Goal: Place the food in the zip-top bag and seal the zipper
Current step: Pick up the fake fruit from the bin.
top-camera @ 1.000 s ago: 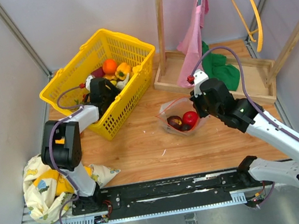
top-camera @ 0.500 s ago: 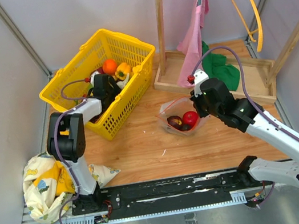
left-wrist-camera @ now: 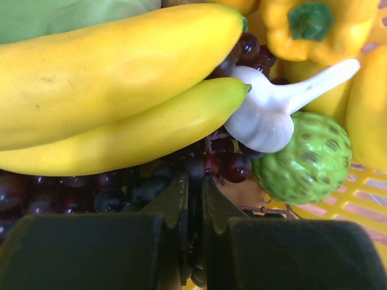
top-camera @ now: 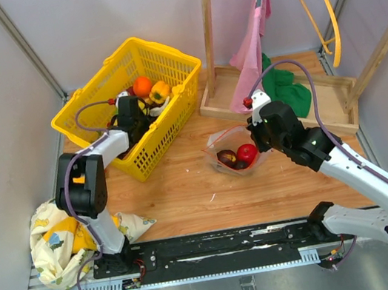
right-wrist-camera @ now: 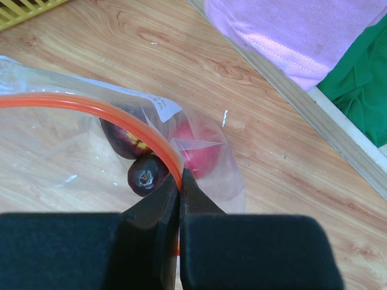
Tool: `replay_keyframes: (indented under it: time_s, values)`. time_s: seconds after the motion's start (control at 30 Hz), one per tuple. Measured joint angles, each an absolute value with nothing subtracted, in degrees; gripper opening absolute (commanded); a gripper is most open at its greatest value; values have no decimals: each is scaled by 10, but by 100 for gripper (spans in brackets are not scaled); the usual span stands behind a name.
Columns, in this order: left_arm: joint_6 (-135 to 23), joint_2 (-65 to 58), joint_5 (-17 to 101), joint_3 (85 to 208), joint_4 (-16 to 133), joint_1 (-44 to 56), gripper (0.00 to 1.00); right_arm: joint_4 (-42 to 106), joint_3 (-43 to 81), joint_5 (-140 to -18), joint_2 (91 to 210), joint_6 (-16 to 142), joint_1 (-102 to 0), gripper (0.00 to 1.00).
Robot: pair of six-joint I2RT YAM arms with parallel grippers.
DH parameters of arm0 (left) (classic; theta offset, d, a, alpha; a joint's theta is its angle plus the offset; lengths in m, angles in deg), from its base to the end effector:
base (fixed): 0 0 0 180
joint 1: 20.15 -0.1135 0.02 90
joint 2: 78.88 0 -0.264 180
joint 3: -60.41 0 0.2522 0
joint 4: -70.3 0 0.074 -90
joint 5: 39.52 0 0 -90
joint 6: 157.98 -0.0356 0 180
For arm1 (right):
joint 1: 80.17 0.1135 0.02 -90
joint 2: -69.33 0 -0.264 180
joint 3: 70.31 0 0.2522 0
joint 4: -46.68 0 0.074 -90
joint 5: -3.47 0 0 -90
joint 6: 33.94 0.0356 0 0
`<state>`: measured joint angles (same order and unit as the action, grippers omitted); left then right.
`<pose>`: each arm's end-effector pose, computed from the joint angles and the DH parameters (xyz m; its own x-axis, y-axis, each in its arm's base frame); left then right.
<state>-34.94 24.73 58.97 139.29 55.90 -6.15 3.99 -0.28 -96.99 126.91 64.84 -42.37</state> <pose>0.3854 -0.0907 0.1957 -0.5832 -0.4104 -0.7011 -0.2264 0.9109 -0.3448 0.1769 0.1291 0.3358 -0.4664 -0.1718 -0.8678 -0.4124 0.9100 0.0415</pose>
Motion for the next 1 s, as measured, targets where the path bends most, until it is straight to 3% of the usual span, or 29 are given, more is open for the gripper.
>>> replay_keyframes:
  time_s: [1.0]
  values:
    - [-532, -64, 631, 1371, 519, -61, 0, 39, -1, -959, 1266, 649, -424, 1]
